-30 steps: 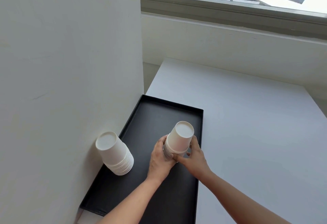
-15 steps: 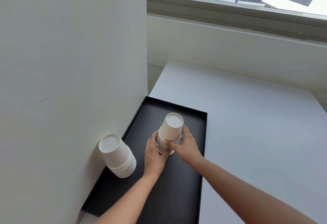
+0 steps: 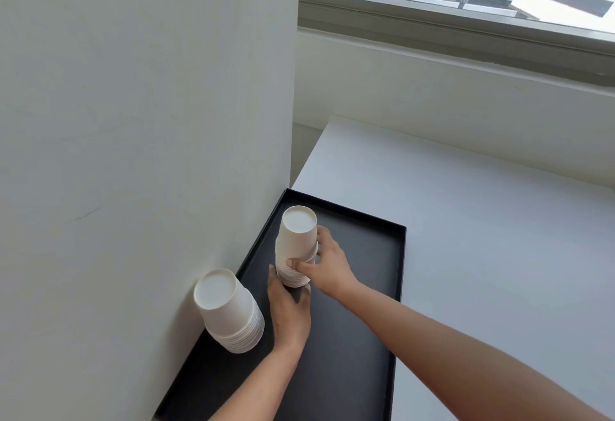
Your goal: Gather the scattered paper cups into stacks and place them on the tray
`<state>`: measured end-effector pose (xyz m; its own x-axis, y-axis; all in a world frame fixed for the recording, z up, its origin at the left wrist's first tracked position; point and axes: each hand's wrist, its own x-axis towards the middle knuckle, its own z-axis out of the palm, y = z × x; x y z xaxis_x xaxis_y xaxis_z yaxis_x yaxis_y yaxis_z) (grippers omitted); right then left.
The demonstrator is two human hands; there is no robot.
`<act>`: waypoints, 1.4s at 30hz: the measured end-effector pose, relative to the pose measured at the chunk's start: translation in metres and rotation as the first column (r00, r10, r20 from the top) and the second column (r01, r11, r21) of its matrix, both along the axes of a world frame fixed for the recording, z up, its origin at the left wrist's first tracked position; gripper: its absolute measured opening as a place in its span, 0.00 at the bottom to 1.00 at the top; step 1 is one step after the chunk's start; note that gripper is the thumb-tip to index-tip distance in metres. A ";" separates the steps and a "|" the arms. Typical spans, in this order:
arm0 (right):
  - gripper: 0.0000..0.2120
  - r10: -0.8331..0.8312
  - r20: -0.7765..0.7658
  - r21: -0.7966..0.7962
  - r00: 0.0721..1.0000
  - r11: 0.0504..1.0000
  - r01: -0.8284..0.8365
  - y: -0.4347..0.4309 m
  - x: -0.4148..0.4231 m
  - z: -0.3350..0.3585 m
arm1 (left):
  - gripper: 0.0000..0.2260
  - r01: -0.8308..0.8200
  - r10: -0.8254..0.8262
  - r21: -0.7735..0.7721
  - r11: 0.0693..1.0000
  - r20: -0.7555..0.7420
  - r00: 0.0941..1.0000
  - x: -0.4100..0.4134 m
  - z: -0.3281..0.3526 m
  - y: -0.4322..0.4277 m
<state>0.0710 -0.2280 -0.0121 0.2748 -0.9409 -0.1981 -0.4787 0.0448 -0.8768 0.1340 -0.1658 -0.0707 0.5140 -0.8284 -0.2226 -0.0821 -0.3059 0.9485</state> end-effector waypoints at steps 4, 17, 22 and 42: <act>0.32 0.018 0.003 0.005 1.000 1.000 -0.018 -0.008 0.012 0.000 | 0.33 -0.018 0.019 -0.031 0.999 0.004 1.000 0.003 -0.003 -0.003; 0.29 0.049 -0.002 0.002 0.999 0.999 -0.049 -0.018 0.032 -0.004 | 0.35 -0.062 0.062 -0.038 0.997 -0.004 0.998 0.007 -0.011 -0.009; 0.29 0.053 0.016 0.027 0.998 0.998 -0.054 -0.018 0.034 -0.004 | 0.35 -0.059 0.058 -0.032 0.998 -0.009 0.998 0.007 -0.011 -0.008; 0.32 0.161 -0.246 0.075 0.956 0.986 -0.147 0.007 0.003 -0.005 | 0.30 0.045 -0.045 0.006 0.999 0.025 0.999 -0.004 -0.003 0.012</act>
